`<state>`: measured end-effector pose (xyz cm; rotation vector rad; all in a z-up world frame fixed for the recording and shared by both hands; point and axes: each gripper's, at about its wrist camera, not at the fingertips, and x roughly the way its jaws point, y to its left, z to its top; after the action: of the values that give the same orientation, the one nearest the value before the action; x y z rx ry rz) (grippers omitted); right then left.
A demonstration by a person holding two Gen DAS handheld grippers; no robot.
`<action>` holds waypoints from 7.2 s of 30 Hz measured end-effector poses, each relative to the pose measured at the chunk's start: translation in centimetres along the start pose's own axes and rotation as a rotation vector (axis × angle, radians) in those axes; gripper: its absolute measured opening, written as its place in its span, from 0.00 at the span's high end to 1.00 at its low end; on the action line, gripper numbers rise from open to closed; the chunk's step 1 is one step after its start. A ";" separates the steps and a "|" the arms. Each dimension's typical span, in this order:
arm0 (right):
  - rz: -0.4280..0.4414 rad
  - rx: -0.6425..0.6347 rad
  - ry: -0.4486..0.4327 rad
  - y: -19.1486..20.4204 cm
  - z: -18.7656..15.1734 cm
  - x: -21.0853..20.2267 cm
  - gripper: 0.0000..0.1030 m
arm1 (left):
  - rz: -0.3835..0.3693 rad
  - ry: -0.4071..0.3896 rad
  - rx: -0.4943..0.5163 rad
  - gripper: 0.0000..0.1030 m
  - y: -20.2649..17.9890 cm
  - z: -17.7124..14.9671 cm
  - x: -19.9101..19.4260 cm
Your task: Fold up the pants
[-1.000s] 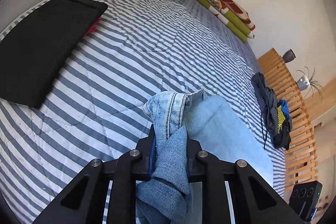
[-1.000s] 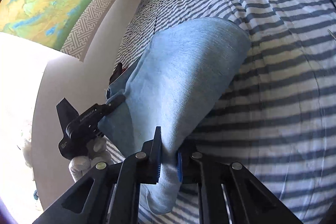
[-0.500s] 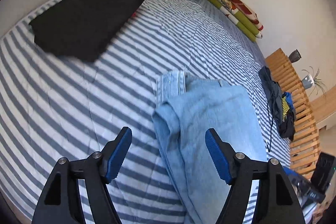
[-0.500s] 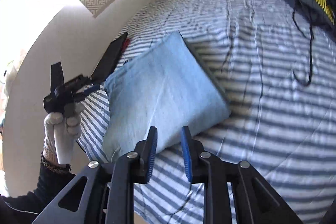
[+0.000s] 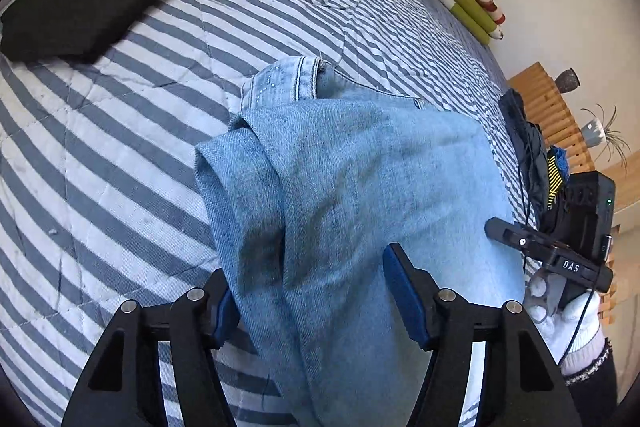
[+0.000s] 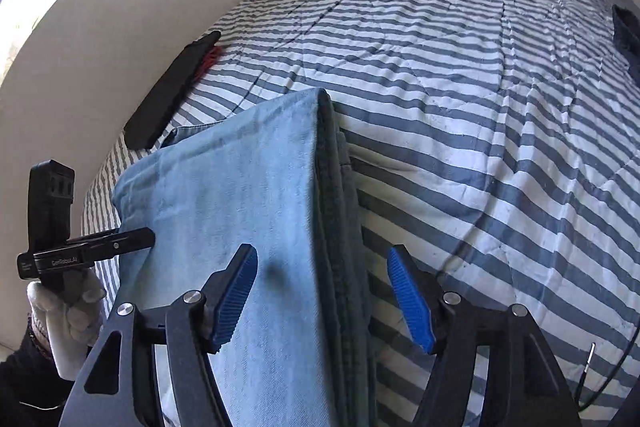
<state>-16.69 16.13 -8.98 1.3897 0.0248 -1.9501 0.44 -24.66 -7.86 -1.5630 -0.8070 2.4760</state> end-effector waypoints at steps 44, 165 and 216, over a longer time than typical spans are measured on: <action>0.179 -0.051 -0.190 14.2 -1.1 -6.5 0.89 | 0.009 -0.244 0.168 0.78 1.2 3.8 -15.5; -0.330 -0.067 -0.555 19.1 -24.3 -25.4 0.38 | 0.317 -0.518 0.308 0.18 -18.1 -24.6 -33.0; -0.403 -0.009 -0.474 15.5 -23.7 -21.1 0.37 | 0.376 -0.416 0.312 0.17 -14.7 -20.5 -25.3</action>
<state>14.43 25.90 4.44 0.9334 0.0970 -2.5697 27.22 -13.37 12.94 -1.1966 -0.1407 3.0666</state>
